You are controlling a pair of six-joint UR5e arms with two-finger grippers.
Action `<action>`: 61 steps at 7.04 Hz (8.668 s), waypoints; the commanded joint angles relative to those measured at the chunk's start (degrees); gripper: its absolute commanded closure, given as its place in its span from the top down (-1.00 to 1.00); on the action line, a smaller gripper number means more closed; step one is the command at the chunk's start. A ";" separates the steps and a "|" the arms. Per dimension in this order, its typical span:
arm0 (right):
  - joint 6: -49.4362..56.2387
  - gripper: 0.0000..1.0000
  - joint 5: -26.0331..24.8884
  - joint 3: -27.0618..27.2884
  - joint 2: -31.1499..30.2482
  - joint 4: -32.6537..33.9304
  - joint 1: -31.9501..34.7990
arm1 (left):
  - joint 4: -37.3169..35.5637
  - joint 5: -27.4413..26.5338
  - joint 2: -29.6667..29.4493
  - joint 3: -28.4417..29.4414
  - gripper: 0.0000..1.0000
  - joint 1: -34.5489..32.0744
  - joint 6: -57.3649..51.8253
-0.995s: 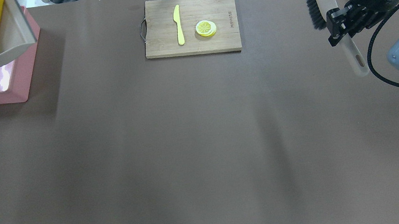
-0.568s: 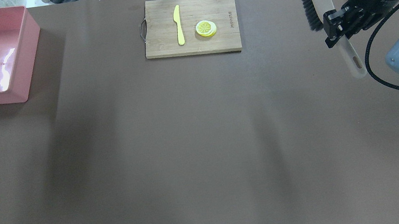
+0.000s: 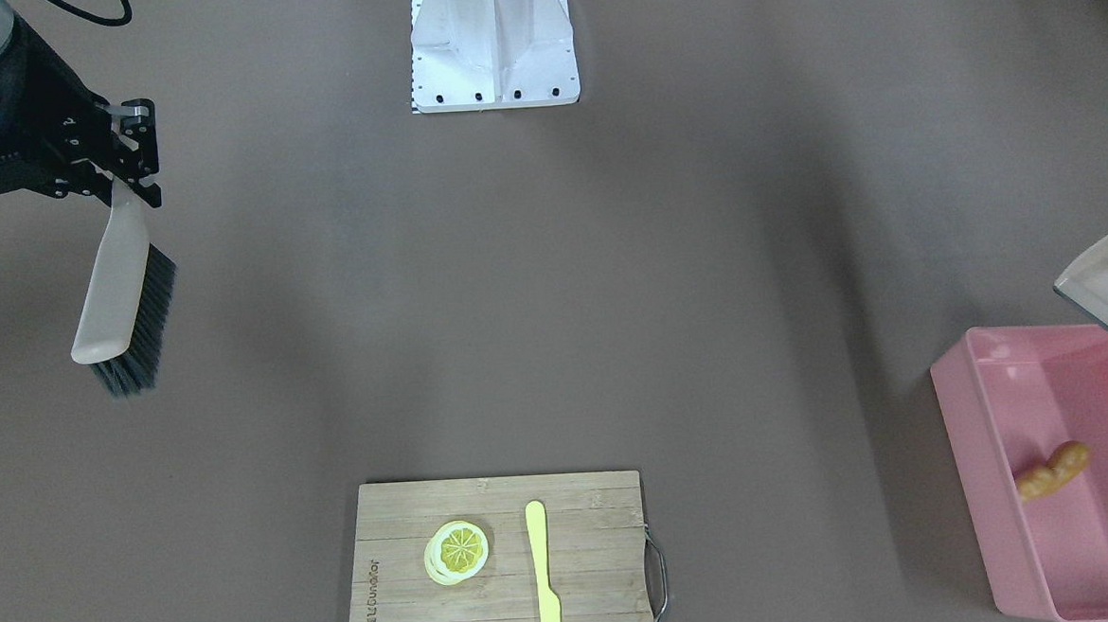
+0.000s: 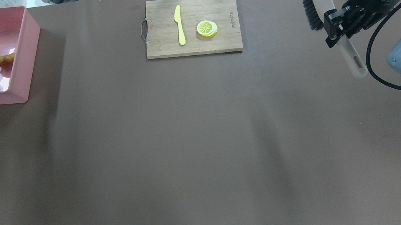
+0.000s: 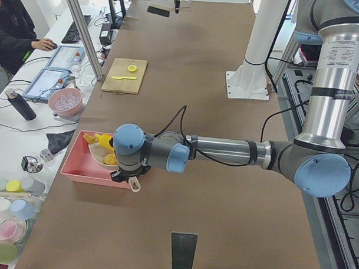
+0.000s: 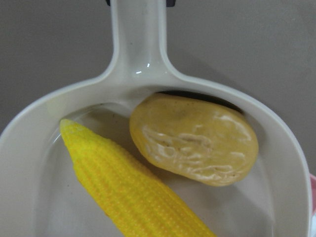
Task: Sweep and dump trash into bin
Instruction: 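Tip the dustpan with the left gripper to dump items into the pink bin, then bring the empty dustpan back down to the table with the left gripper, then lower the brush onto the table and open the right gripper, then release the dustpan and raise the left gripper away from it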
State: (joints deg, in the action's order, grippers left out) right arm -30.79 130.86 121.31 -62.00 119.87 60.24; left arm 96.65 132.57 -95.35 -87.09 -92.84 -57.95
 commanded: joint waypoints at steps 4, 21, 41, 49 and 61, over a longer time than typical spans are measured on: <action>-0.06 -1.00 -0.08 0.50 0.04 0.02 -0.12 | -25.59 -23.55 -11.40 -8.80 -1.00 3.00 -5.86; 10.13 -1.00 -0.08 -12.11 -8.84 -3.30 2.78 | -25.81 -8.78 -18.90 -28.57 -1.00 30.30 23.05; 8.56 1.00 4.14 -22.18 -15.00 -11.67 -6.53 | 4.16 -20.95 -10.73 -17.67 0.99 51.45 24.37; 18.17 1.00 1.15 -15.31 -20.61 -10.80 12.95 | 5.38 -26.18 -10.82 -21.71 0.96 41.46 24.46; 30.79 1.00 1.59 -32.10 -23.43 -23.70 27.65 | 31.42 -20.25 -7.92 -0.15 0.96 18.93 70.65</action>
State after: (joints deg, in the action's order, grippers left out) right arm 0.12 132.32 91.09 -85.23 98.85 87.44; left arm 120.12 112.38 -103.50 -93.16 -72.70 16.50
